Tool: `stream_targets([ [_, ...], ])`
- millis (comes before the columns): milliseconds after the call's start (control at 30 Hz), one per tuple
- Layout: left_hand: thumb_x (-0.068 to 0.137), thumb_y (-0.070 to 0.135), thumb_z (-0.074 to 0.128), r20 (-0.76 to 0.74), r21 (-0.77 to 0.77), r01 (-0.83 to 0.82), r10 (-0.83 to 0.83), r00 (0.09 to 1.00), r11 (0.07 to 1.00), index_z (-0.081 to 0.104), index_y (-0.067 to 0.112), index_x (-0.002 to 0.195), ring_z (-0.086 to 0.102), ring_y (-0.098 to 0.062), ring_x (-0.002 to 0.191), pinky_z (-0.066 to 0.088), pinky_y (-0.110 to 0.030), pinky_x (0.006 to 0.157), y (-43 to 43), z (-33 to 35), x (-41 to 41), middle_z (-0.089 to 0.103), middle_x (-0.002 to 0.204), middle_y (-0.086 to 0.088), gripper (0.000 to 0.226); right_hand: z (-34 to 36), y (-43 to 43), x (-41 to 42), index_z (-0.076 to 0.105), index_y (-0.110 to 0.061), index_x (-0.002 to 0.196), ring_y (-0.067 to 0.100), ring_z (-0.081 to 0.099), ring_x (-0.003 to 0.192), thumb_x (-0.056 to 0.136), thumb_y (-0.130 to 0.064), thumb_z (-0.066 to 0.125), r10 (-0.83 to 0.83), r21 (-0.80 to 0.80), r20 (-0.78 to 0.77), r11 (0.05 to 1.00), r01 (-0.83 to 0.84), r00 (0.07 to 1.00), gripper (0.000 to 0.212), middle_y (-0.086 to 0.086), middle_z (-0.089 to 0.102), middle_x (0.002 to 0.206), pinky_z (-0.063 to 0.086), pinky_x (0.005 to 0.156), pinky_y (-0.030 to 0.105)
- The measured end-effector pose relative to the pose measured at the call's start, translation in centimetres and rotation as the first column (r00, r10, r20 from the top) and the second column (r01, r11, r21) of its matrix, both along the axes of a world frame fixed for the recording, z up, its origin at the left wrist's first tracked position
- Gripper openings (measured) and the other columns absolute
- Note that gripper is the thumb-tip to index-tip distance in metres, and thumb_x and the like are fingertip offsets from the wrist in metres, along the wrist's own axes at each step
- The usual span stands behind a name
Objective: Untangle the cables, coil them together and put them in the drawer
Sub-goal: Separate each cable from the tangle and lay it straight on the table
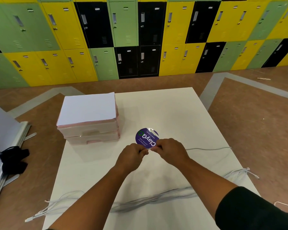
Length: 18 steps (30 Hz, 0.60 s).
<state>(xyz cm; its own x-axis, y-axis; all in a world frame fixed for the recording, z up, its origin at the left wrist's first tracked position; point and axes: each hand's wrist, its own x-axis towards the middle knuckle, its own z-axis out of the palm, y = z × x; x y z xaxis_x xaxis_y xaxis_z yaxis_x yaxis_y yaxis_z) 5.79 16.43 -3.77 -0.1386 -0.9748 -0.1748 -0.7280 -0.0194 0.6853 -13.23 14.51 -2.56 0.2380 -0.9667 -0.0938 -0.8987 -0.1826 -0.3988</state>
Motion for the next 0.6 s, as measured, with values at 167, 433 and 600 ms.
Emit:
stream_targets([
  [167, 0.101, 0.026, 0.054, -0.005, -0.006, 0.018, -0.018, 1.0, 1.0, 0.067, 0.018, 0.123, 0.064, -0.017, 0.096, 0.049, -0.02, 0.078, -0.1, 0.1, -0.7, 0.07, 0.117, -0.004, 0.028, -0.6, 0.5, 0.8, 0.067, -0.023, 0.087, 0.017, 0.062, 0.074, 0.093, -0.052, 0.059, -0.01, 0.071, 0.108, 0.997, 0.002, 0.994, 0.031, -0.001, 0.07, 0.084, 0.053, 0.067, 0.033],
  [433, 0.1, 0.035, 0.056, 0.041, -0.077, 0.016, -0.013, 0.999, 0.997, 0.072, 0.018, 0.118, 0.066, -0.015, 0.096, 0.046, -0.015, 0.072, 0.0, 0.0, -0.3, 0.072, 0.115, -0.001, 0.029, -0.5, 0.3, 0.1, 0.063, -0.018, 0.115, 0.022, 0.064, 0.096, 0.103, -0.038, 0.047, 0.152, 0.089, 0.049, 0.984, -0.156, 0.987, 0.029, 0.005, 0.069, 0.114, 0.055, 0.081, 0.035],
  [600, 0.099, 0.037, 0.057, 0.067, -0.105, 0.038, -0.031, 0.997, 0.994, 0.073, 0.021, 0.114, 0.065, -0.013, 0.09, 0.039, -0.012, 0.061, 0.0, 0.2, 0.4, 0.074, 0.112, 0.002, 0.028, 0.1, -0.1, -0.5, 0.067, -0.026, 0.106, 0.019, 0.064, 0.087, 0.097, -0.06, 0.044, 0.091, -0.02, -0.148, 0.995, -0.095, 0.985, 0.042, -0.002, 0.072, 0.102, 0.051, 0.073, 0.031],
])
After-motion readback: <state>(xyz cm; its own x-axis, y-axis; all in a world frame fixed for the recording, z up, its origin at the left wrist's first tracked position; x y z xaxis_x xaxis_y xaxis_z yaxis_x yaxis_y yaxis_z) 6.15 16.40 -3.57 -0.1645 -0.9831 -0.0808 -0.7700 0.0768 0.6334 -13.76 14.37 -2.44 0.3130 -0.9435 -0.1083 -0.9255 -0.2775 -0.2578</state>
